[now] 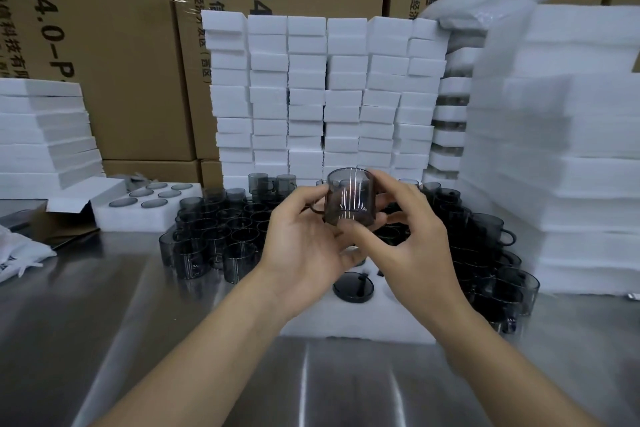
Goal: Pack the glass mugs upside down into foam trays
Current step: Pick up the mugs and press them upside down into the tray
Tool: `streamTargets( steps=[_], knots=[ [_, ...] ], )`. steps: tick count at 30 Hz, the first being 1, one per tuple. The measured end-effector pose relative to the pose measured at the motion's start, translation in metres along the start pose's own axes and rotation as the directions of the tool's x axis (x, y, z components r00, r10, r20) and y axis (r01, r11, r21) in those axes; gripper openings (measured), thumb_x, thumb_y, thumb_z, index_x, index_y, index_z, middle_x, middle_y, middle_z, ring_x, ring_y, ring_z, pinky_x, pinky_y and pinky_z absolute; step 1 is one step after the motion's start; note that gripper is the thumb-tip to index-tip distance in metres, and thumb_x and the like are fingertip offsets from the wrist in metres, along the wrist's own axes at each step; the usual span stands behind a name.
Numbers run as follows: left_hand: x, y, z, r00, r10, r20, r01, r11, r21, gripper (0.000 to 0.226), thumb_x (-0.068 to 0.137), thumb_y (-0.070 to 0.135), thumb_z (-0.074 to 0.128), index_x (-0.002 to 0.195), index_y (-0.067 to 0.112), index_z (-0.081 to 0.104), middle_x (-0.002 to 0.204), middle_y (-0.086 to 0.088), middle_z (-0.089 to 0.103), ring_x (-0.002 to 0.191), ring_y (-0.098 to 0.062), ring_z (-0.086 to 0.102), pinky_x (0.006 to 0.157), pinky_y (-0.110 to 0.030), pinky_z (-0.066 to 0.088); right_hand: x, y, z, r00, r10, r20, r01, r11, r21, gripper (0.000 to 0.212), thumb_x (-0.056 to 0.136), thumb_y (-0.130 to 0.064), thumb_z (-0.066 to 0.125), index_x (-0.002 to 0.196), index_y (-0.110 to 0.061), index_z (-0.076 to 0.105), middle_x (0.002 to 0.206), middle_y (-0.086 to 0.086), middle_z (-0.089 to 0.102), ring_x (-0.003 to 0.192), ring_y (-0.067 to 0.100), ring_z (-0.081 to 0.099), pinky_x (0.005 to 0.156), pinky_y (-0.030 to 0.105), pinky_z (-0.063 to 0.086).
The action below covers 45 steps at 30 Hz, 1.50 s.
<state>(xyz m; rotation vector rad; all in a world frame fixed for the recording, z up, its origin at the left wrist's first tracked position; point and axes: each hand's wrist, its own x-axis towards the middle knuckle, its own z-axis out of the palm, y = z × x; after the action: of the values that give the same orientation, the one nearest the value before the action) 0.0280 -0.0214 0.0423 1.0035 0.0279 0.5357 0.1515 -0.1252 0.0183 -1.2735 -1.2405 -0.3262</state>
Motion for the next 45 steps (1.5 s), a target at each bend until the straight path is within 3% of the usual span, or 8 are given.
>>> streamTargets(
  steps=[8,13,17,24,32,36,40,45],
  knots=[
    [0.004,-0.017,0.004,0.955,0.212,-0.209,-0.145,0.944,0.296,0.032,0.107,0.041,0.054,0.110,0.027,0.083,0.111,0.003,0.080,0.088,-0.008,0.073,0.059,-0.025,0.054,0.002,0.009,-0.004,0.980,-0.189,-0.069,0.157,0.933,-0.323,0.076,0.086,-0.020,0.088,0.153,-0.022,0.053,0.135,-0.015,0.057,0.128,-0.001,0.042,0.112,0.014,0.030],
    [0.002,-0.015,0.002,0.962,0.248,-0.112,-0.169,0.867,0.469,0.040,0.097,0.067,0.058,0.114,0.039,0.082,0.114,0.016,0.079,0.099,0.001,0.072,0.078,-0.028,0.054,0.003,0.009,-0.003,0.970,-0.236,-0.054,0.210,0.931,-0.300,0.077,0.089,-0.026,0.077,0.160,-0.021,0.046,0.142,-0.016,0.055,0.133,-0.001,0.043,0.116,0.015,0.029],
    [0.004,-0.019,0.004,0.970,0.211,-0.124,-0.163,0.935,0.314,0.032,0.091,0.054,0.062,0.087,0.032,0.084,0.086,0.010,0.077,0.080,-0.004,0.071,0.064,-0.024,0.055,0.002,0.010,-0.003,0.990,-0.134,-0.035,0.122,0.964,-0.235,0.079,0.089,-0.039,0.072,0.162,-0.030,0.041,0.138,-0.026,0.057,0.133,0.004,0.048,0.113,0.014,0.034],
    [0.007,-0.019,-0.004,0.993,0.056,-0.105,-0.053,0.998,0.023,0.045,0.098,0.042,0.048,0.096,0.012,0.082,0.103,-0.014,0.079,0.088,-0.023,0.067,0.073,-0.037,0.046,0.002,0.015,-0.002,1.000,-0.016,0.006,0.017,0.982,-0.186,0.056,0.090,-0.036,0.083,0.142,-0.035,0.062,0.126,-0.024,0.065,0.128,0.009,0.055,0.105,0.019,0.042],
    [0.012,-0.023,-0.010,0.973,0.192,-0.130,-0.121,0.899,0.421,0.045,0.090,0.049,0.074,0.124,0.019,0.075,0.121,-0.006,0.078,0.110,-0.024,0.074,0.091,-0.050,0.059,0.005,0.015,-0.013,0.992,0.082,0.094,-0.086,0.995,0.043,0.052,0.094,-0.016,0.054,0.143,-0.031,0.062,0.131,-0.018,0.068,0.130,0.012,0.060,0.106,0.041,0.054],
    [0.013,-0.043,-0.011,0.934,0.353,-0.061,-0.210,0.676,0.706,0.056,0.072,0.042,0.091,0.117,0.025,0.062,0.096,0.009,0.081,0.087,-0.014,0.078,0.078,-0.037,0.063,0.013,0.025,-0.020,0.971,0.232,-0.051,-0.227,0.970,0.090,0.041,0.095,-0.009,0.043,0.119,-0.026,0.073,0.109,-0.008,0.076,0.108,0.006,0.069,0.090,0.018,0.050],
    [0.012,-0.069,-0.007,0.946,0.319,0.062,-0.146,0.249,0.957,0.064,0.064,0.065,0.089,0.106,0.042,0.047,0.094,0.016,0.076,0.083,-0.006,0.073,0.080,-0.043,0.061,0.011,0.037,-0.026,0.929,0.339,-0.146,-0.343,0.939,-0.002,0.025,0.110,-0.020,0.048,0.116,-0.028,0.071,0.099,-0.009,0.075,0.094,0.005,0.069,0.088,0.029,0.053],
    [0.030,-0.065,0.007,0.964,0.226,0.143,-0.146,-0.004,0.989,0.068,0.066,0.079,0.078,0.119,0.046,0.052,0.095,0.020,0.074,0.092,-0.006,0.069,0.082,-0.043,0.059,0.016,0.039,-0.030,0.935,0.289,-0.205,-0.304,0.952,-0.042,0.017,0.108,-0.030,0.054,0.106,-0.034,0.071,0.092,-0.015,0.074,0.091,0.006,0.070,0.086,0.029,0.055]
  ],
)
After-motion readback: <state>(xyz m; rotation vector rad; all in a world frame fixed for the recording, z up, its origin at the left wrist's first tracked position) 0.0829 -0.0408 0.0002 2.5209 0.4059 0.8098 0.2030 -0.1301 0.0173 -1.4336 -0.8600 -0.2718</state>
